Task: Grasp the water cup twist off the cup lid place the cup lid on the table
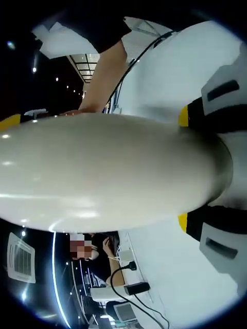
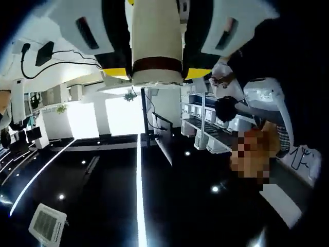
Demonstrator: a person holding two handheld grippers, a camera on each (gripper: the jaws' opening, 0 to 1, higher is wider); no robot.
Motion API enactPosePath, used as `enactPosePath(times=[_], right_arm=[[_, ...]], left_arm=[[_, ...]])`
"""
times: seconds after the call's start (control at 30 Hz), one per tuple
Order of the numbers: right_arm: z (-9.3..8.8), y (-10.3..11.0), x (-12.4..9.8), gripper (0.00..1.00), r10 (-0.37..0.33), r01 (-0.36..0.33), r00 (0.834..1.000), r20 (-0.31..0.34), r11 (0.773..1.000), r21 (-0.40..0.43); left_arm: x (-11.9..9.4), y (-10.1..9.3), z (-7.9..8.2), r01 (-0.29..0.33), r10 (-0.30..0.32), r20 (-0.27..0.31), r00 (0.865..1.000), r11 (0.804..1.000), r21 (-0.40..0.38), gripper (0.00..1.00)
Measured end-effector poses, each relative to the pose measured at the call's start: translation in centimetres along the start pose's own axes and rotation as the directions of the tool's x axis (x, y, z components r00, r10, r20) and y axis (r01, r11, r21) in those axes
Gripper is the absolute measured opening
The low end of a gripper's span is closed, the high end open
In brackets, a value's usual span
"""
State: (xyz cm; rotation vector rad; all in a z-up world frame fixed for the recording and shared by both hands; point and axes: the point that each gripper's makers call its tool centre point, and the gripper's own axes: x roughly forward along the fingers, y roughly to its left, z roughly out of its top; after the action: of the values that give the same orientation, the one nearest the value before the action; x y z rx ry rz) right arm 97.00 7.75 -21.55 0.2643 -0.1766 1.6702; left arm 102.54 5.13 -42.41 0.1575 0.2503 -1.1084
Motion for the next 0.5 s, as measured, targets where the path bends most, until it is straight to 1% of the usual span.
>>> enactPosePath(times=[0.03, 0.13, 0.27, 0.37, 0.5], right_arm=[[0.0, 0.0, 0.0, 0.42, 0.019, -0.019, 1.000, -0.003, 1.000, 0.008], [-0.1, 0.1, 0.4, 0.42, 0.086, -0.086, 0.996, -0.005, 0.996, 0.034], [-0.2, 0.0, 0.6, 0.42, 0.135, -0.135, 0.991, -0.003, 0.989, 0.062], [-0.3, 0.3, 0.8, 0.42, 0.149, -0.149, 0.989, -0.001, 0.987, 0.063], [-0.3, 0.5, 0.6, 0.42, 0.136, -0.137, 0.990, 0.034, 0.990, 0.043]], left_arm=[[0.1, 0.5, -0.1, -0.001, 0.001, 0.000, 1.000, 1.000, 0.001, 0.56], [-0.1, -0.5, 0.0, -0.002, 0.002, 0.001, 1.000, 1.000, 0.004, 0.56], [-0.3, -1.2, 0.1, -0.002, 0.002, 0.001, 1.000, 1.000, 0.006, 0.56], [-0.4, -1.8, 0.2, -0.002, 0.002, 0.001, 1.000, 1.000, 0.006, 0.56], [-0.6, -2.9, 0.3, 0.001, -0.001, 0.001, 1.000, 1.000, 0.007, 0.56]])
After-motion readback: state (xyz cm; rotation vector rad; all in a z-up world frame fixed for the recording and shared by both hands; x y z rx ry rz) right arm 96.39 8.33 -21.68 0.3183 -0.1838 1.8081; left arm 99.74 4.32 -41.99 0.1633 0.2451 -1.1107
